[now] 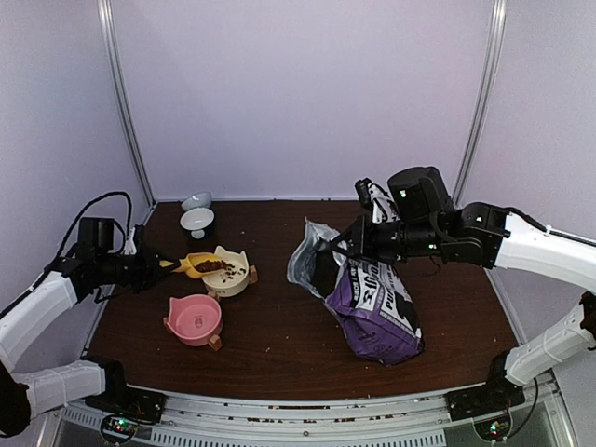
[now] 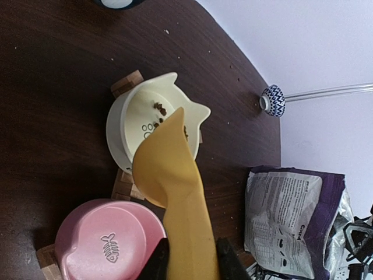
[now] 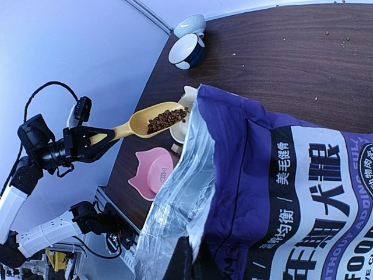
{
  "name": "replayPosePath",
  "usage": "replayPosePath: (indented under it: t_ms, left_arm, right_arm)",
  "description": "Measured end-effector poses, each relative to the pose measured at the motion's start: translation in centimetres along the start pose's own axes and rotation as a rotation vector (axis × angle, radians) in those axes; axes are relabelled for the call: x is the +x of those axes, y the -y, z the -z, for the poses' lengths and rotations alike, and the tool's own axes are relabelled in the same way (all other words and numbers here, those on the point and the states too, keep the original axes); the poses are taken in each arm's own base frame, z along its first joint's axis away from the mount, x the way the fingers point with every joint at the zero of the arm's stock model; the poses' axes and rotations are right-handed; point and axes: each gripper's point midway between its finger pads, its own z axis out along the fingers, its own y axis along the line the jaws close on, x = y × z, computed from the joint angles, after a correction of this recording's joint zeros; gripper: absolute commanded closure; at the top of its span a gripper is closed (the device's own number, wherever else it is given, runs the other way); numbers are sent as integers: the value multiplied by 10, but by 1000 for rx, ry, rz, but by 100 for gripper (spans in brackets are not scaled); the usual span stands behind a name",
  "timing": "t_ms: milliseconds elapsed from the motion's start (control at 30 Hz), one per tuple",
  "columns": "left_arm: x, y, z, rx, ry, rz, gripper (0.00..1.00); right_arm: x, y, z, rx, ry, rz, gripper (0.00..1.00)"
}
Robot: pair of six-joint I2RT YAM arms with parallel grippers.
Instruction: Serve the pet food
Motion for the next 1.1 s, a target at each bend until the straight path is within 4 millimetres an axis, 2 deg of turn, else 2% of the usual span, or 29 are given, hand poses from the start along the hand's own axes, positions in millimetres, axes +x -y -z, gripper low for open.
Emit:
replayPosePath:
  t_ms: [267, 700, 1100]
  left_arm:
    - [-5, 9, 6, -34, -37, -95, 95]
    - [-13, 11, 15, -123, -72, -221, 96]
    - [-23, 38, 18, -232, -82, -451, 97]
  right_arm:
    - [0, 0, 0, 1, -1, 1, 100]
    - [0, 0, -1, 4, -4, 3, 100]
    - [0, 1, -4, 22, -19, 26, 100]
